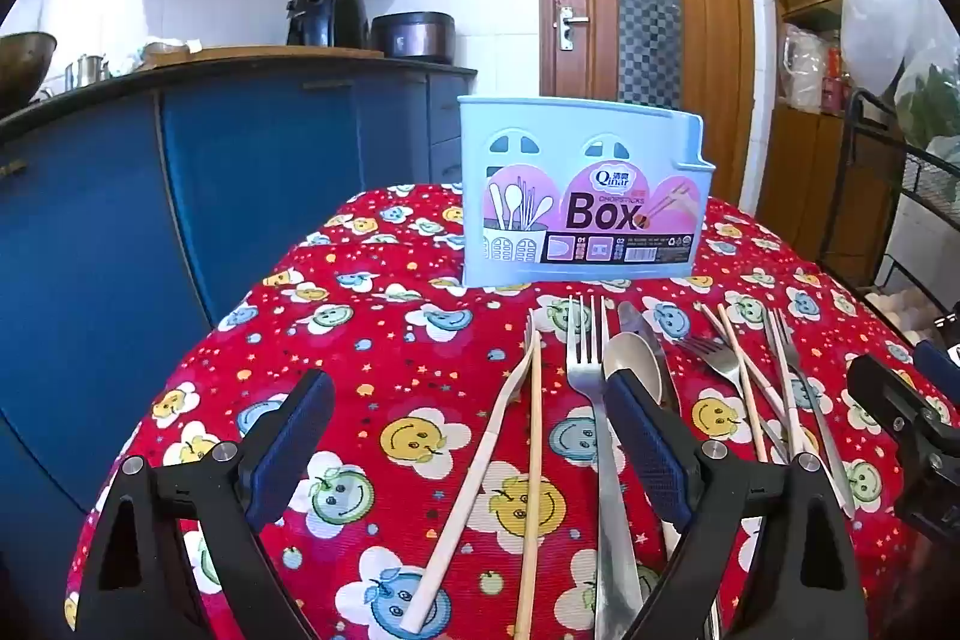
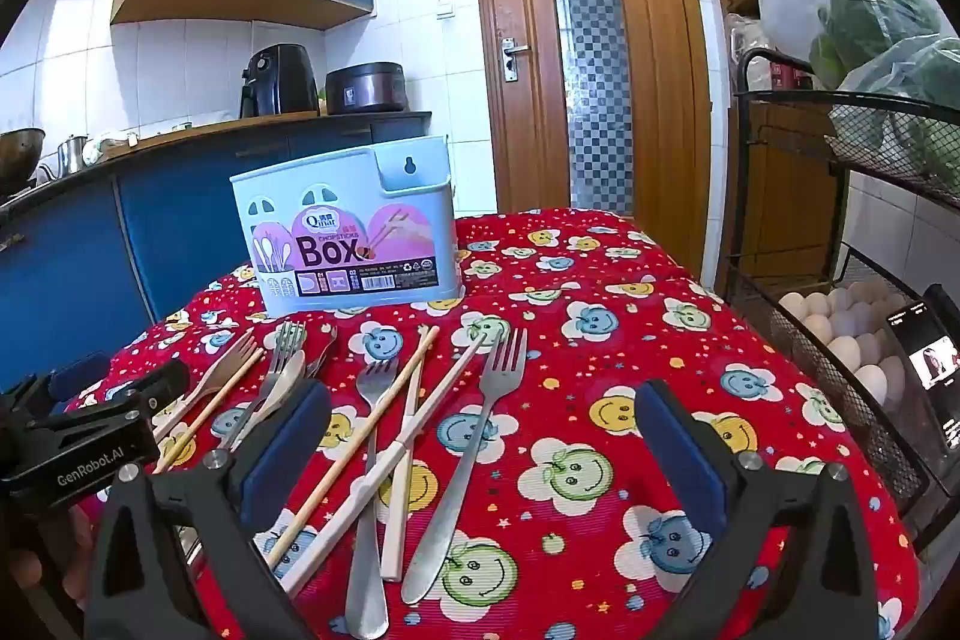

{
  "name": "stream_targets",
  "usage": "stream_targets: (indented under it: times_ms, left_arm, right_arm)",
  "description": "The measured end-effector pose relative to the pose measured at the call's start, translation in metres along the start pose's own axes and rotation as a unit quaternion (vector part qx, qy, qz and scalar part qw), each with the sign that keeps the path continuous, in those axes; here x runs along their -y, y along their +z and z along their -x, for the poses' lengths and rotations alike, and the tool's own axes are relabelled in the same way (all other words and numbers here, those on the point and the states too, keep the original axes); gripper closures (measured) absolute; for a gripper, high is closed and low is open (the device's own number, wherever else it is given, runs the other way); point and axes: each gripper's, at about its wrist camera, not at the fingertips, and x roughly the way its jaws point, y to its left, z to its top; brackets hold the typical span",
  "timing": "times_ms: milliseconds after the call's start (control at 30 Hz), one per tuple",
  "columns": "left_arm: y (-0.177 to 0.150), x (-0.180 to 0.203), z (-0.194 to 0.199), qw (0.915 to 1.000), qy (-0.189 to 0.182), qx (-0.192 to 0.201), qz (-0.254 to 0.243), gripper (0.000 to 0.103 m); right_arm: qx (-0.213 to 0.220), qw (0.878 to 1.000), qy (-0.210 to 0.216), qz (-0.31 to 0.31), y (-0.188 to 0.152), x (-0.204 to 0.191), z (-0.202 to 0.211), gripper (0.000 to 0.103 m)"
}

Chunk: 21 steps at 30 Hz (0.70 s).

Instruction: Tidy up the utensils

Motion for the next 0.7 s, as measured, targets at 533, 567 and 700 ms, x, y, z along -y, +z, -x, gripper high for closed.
stream_targets:
  times_ms: [533, 567, 700]
  left_arm:
    - [-0.0005, -0.0017, 0.0001, 1.0, -0.002, -0.002, 0.003, 0.011]
    - [-0.0003, -0.002, -0.0001, 1.0, -0.002, -0.002, 0.003, 0.011]
    - [-0.0001, -0.0023, 0.0001, 1.0, -0.003, -0.002, 0.004, 0.011]
  right_arm:
    - [-0.001, 1.0, 0.0, 0.0, -0.0003, -0.0001, -0.0001, 0.0]
    - [-0.001, 1.0, 0.0, 0.0, -0.0003, -0.0001, -0.0002, 0.0]
    - [-0.001, 1.0, 0.0, 0.0, -0.0004, -0.0002, -0.0002, 0.0]
